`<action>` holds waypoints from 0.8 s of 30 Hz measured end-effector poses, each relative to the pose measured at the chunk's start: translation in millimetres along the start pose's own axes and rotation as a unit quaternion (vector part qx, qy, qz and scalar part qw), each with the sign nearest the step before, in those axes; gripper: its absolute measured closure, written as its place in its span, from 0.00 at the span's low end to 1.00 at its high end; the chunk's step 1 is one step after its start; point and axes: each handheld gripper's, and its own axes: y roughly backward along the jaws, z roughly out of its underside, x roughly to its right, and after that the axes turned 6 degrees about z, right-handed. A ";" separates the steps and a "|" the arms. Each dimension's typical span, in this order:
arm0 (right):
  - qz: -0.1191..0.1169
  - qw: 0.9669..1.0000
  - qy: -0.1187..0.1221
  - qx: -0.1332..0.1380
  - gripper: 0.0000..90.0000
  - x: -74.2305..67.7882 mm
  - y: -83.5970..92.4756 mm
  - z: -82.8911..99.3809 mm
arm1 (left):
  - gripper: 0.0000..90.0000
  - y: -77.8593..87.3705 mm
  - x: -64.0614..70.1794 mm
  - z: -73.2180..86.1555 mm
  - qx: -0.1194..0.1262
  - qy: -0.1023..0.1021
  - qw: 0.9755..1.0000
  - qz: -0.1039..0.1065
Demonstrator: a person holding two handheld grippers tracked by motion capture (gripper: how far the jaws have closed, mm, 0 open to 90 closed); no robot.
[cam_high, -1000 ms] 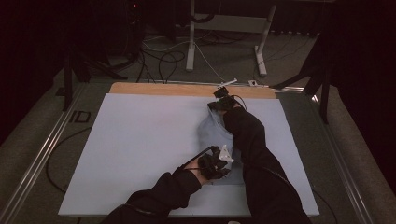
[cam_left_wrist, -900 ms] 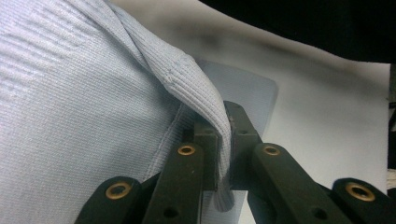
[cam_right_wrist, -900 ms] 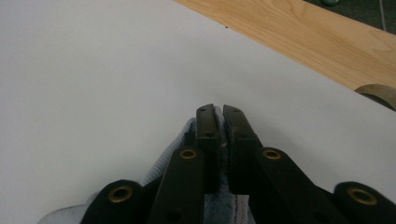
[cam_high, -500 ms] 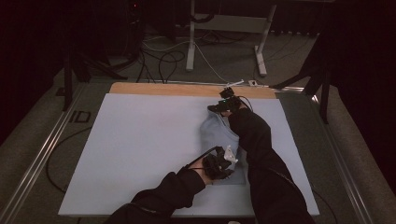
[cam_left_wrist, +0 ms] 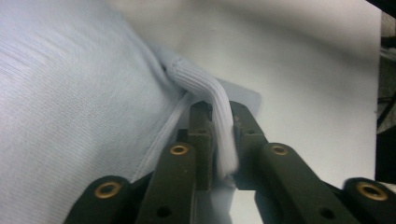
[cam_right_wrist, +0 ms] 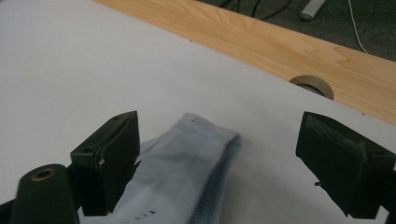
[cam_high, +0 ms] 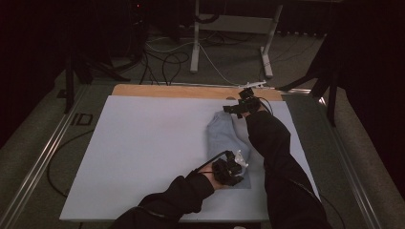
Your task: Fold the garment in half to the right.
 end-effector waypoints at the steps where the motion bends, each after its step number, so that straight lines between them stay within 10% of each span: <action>1: 0.000 1.000 0.000 0.000 0.15 0.0 0.0 0.0 | 0.84 0.0 0.0 0.0 0.000 0.000 1.000 0.000; 24: -0.020 1.000 0.021 0.009 0.12 -7.7 10.7 2.0 | 0.21 33.5 4.0 -1.2 0.070 -0.021 0.995 0.066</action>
